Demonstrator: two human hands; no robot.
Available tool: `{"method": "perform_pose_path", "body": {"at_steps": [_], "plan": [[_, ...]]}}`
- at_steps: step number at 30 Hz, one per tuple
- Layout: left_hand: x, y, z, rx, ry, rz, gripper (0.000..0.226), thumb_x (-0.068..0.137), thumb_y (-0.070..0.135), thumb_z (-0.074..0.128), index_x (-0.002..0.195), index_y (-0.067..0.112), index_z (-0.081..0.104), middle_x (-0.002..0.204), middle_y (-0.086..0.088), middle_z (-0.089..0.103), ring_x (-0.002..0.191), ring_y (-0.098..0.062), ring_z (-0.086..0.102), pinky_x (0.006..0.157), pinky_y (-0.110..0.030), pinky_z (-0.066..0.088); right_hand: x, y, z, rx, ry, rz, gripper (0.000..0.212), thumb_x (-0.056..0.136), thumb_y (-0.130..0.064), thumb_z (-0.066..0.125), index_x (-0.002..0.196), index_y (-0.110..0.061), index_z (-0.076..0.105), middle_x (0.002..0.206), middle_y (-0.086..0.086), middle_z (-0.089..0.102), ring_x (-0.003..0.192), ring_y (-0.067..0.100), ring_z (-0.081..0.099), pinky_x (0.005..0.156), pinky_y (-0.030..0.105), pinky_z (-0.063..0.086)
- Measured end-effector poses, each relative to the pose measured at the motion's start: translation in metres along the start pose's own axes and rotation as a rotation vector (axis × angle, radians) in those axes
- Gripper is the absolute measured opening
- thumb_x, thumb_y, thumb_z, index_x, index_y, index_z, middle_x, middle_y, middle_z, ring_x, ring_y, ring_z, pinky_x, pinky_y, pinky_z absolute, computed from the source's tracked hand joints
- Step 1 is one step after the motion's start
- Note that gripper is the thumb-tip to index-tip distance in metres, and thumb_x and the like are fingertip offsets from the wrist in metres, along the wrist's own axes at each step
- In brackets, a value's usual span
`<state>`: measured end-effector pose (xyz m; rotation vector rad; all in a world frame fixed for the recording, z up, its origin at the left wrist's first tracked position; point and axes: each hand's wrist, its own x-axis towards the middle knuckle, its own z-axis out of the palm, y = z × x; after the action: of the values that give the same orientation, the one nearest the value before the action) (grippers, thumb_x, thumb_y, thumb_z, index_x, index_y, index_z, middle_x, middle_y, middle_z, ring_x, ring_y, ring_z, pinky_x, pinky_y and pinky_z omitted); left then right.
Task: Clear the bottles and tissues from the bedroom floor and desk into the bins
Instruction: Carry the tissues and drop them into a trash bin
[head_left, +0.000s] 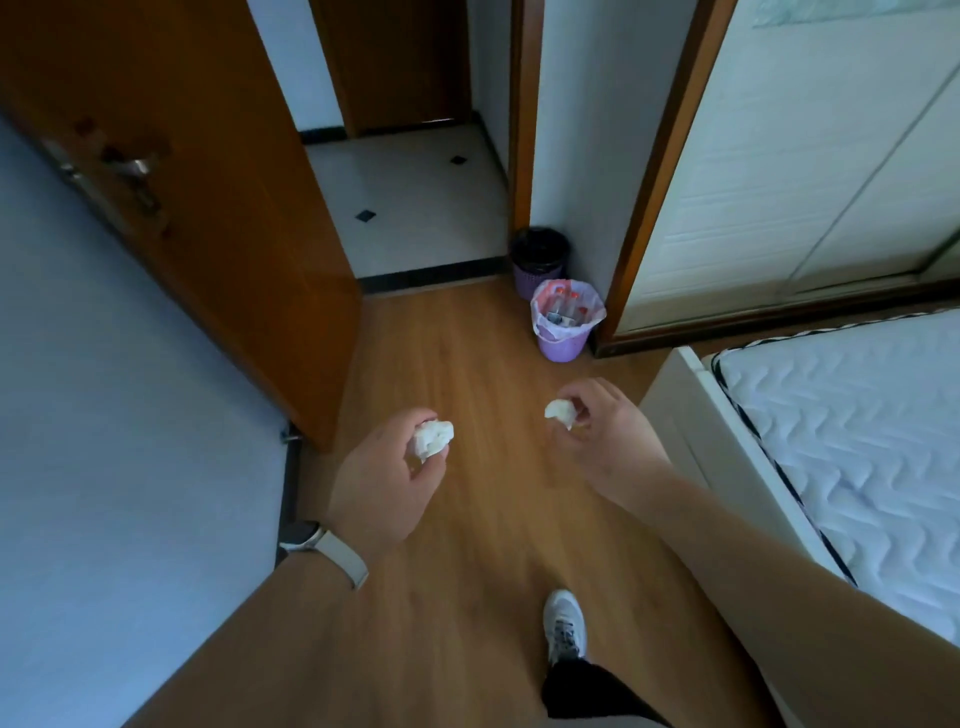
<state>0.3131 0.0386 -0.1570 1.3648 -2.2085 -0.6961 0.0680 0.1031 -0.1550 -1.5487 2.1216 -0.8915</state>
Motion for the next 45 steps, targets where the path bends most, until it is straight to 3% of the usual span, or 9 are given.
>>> {"method": "perform_pose_path", "body": {"at_steps": [7, 12, 17, 27, 32, 36, 39, 45], "plan": [[0.119, 0.052, 0.025, 0.033, 0.015, 0.007, 0.036, 0.091, 0.035, 0.063, 0.126, 0.027, 0.057, 0.117, 0.012, 0.064, 0.103, -0.006, 0.06, 0.083, -0.031, 0.056, 0.12, 0.038, -0.049, -0.004, -0.021, -0.048, 0.018, 0.087, -0.032, 0.065, 0.102, -0.03, 0.055, 0.096, -0.016, 0.054, 0.082, 0.005, 0.056, 0.072, 0.025, 0.052], [0.174, 0.063, 0.03, 0.043, 0.028, 0.03, 0.032, 0.091, 0.032, 0.063, 0.123, 0.027, 0.057, 0.11, 0.013, 0.064, 0.097, -0.005, 0.06, 0.08, -0.029, 0.056, 0.175, 0.052, -0.062, 0.0, -0.046, -0.05, 0.024, 0.088, -0.034, 0.065, 0.108, -0.03, 0.052, 0.098, -0.017, 0.051, 0.084, 0.003, 0.055, 0.064, 0.01, 0.038], [0.231, 0.055, 0.03, 0.039, 0.049, 0.0, 0.031, 0.091, 0.03, 0.064, 0.121, 0.028, 0.058, 0.108, 0.015, 0.063, 0.095, -0.003, 0.06, 0.079, -0.024, 0.053, 0.231, 0.053, -0.06, 0.014, -0.036, -0.053, 0.025, 0.087, -0.035, 0.066, 0.104, -0.036, 0.047, 0.099, -0.016, 0.053, 0.084, 0.004, 0.056, 0.065, 0.011, 0.039], [0.378, -0.011, 0.026, -0.001, -0.027, 0.076, 0.035, 0.092, 0.034, 0.062, 0.126, 0.029, 0.055, 0.115, 0.011, 0.064, 0.103, -0.007, 0.061, 0.084, -0.032, 0.057, 0.372, 0.038, -0.022, -0.056, 0.052, -0.014, 0.032, 0.088, -0.033, 0.065, 0.117, -0.024, 0.058, 0.106, -0.008, 0.057, 0.091, 0.01, 0.056, 0.079, 0.023, 0.05], [0.479, -0.052, -0.013, -0.019, -0.012, 0.099, 0.036, 0.092, 0.034, 0.062, 0.127, 0.028, 0.055, 0.12, 0.009, 0.064, 0.108, -0.009, 0.059, 0.089, -0.029, 0.055, 0.455, 0.001, 0.003, -0.112, 0.098, 0.04, 0.031, 0.087, -0.036, 0.065, 0.115, -0.029, 0.057, 0.103, -0.01, 0.058, 0.084, 0.009, 0.057, 0.069, 0.021, 0.049], [0.551, -0.08, -0.038, -0.049, -0.027, 0.126, 0.034, 0.092, 0.032, 0.062, 0.126, 0.028, 0.055, 0.117, 0.012, 0.062, 0.104, -0.006, 0.058, 0.086, -0.025, 0.053, 0.515, -0.032, 0.02, -0.125, 0.172, 0.011, 0.026, 0.088, -0.034, 0.063, 0.113, -0.029, 0.057, 0.099, -0.014, 0.053, 0.075, 0.002, 0.052, 0.061, 0.009, 0.036], [0.586, -0.097, -0.043, -0.079, -0.043, 0.161, 0.036, 0.092, 0.031, 0.063, 0.127, 0.028, 0.055, 0.119, 0.01, 0.063, 0.106, -0.008, 0.059, 0.085, -0.028, 0.055, 0.541, -0.045, 0.031, -0.145, 0.159, 0.025, 0.026, 0.088, -0.035, 0.062, 0.113, -0.031, 0.056, 0.1, -0.015, 0.053, 0.075, -0.004, 0.051, 0.061, 0.007, 0.034], [0.64, -0.116, -0.039, -0.093, -0.064, 0.226, 0.039, 0.09, 0.032, 0.064, 0.128, 0.026, 0.055, 0.12, 0.009, 0.064, 0.106, -0.007, 0.06, 0.086, -0.032, 0.057, 0.591, -0.044, 0.04, -0.162, 0.185, 0.051, 0.025, 0.088, -0.032, 0.064, 0.112, -0.027, 0.058, 0.098, -0.014, 0.052, 0.081, 0.008, 0.057, 0.062, 0.007, 0.035]]}}
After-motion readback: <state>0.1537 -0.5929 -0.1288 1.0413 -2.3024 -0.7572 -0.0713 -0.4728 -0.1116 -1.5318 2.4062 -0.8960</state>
